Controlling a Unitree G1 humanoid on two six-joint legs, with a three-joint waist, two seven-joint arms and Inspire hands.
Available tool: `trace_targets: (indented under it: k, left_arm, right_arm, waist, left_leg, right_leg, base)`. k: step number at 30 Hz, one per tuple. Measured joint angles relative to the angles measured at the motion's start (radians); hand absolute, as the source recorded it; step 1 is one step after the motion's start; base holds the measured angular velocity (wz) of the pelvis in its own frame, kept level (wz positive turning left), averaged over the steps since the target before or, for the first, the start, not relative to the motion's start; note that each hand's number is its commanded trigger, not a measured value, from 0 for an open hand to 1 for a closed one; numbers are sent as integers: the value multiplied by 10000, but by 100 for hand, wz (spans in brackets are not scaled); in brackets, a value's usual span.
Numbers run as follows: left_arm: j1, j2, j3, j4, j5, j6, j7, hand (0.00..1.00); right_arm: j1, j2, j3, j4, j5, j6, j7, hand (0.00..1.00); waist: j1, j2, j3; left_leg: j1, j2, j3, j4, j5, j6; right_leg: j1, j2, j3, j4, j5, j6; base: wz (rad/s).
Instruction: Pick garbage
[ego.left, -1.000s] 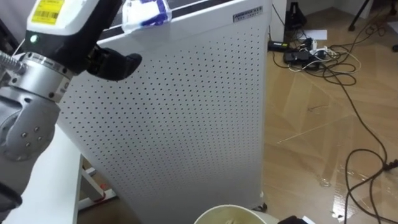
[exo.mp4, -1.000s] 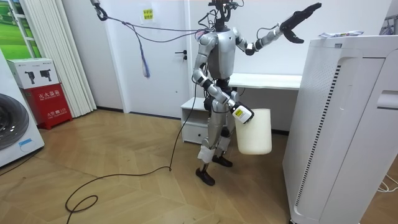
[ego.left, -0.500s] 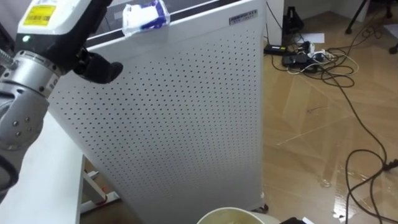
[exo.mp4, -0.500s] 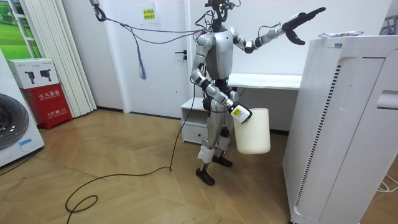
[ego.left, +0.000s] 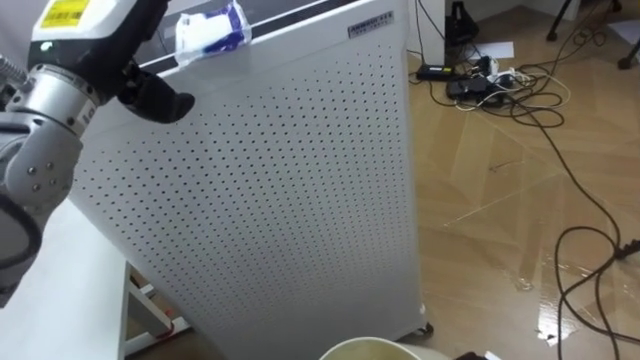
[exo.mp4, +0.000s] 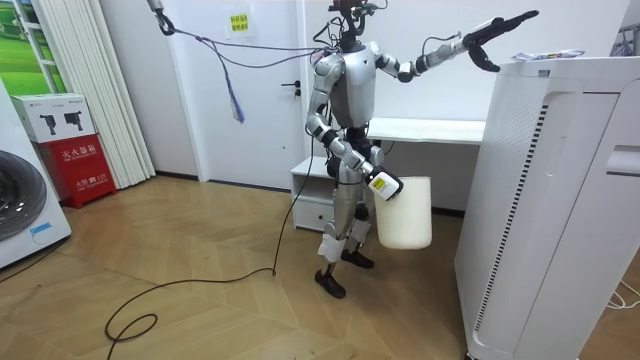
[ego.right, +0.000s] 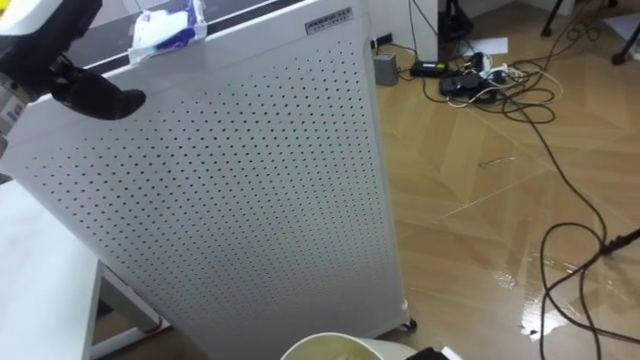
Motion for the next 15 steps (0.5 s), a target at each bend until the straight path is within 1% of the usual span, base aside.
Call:
trace_targets:
  k: [4,5,12,13,15]
  left_arm:
    - [-123,-37,0,30,24,114,-10,0]
    - [-190,-37,0,30,23,183,-10,0]
    - [-353,-57,-61,-9,4,351,-41,0]
    - [-468,-56,-205,3,7,461,-57,0]
    - [-502,-54,-488,48,15,569,-117,0]
  right_arm:
    - [0,38,2,76,0,109,-5,100]
    - [-1,48,1,75,0,121,-6,100]
    - [0,61,10,76,4,208,50,100]
    - [-2,62,17,76,6,247,50,100]
    - [-7,59,78,76,7,342,43,100]
  waist:
    - [10,-67,48]
    - [22,-77,48]
    - [2,-106,42]
    - [12,-134,34]
    - [23,-189,14]
  left_leg:
    - [-23,13,-8,-13,-2,-1]
    - [-59,11,-8,-23,-1,-1]
    - [-104,3,-3,-17,-1,-1]
    - [-101,-6,3,-16,-1,-1]
    - [-60,-52,49,-1,1,-1]
  right_leg:
    - [-29,7,0,3,0,0]
    - [-73,8,3,14,0,0]
    - [-135,10,36,19,0,0]
    - [-131,10,40,17,0,1]
    - [-113,10,115,17,-1,1]
  base:
    - [0]
    - [0]
    - [0]
    - [0]
    - [-7]
